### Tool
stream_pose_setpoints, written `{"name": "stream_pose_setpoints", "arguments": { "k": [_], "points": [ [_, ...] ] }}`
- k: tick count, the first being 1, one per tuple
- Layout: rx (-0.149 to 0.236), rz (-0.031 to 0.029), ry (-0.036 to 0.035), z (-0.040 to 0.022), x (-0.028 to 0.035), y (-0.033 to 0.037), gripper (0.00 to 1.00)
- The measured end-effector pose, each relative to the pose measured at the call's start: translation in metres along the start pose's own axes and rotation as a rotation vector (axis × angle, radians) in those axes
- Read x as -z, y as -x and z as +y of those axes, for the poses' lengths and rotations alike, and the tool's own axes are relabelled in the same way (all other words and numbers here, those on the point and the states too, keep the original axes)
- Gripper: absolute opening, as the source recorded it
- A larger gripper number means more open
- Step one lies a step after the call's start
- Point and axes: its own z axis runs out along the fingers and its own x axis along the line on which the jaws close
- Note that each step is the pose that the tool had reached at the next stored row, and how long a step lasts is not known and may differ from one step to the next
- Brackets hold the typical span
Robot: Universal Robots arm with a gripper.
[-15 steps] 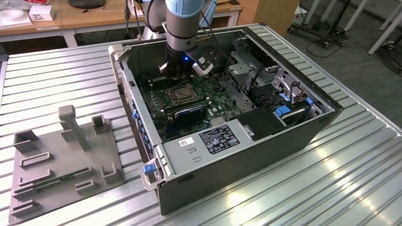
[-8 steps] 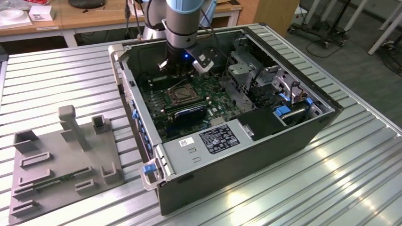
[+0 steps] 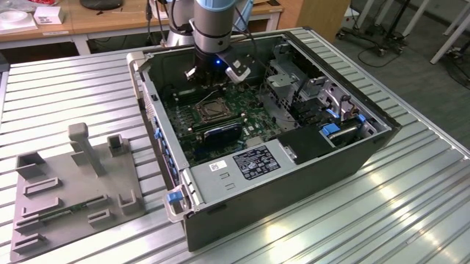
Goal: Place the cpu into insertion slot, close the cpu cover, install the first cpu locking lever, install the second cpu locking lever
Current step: 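Install the first cpu locking lever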
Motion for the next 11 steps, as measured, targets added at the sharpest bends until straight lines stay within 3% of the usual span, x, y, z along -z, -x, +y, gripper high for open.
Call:
{"name": "stream_pose_setpoints", "arguments": {
  "k": [3,11],
  "points": [
    [0.0,-0.0011,0.0,0.0002,0.0,-0.0001,0.11],
    [0.003,-0.0133,0.0088,0.0057,-0.0025,-0.0018,0.11]
  ]
}}
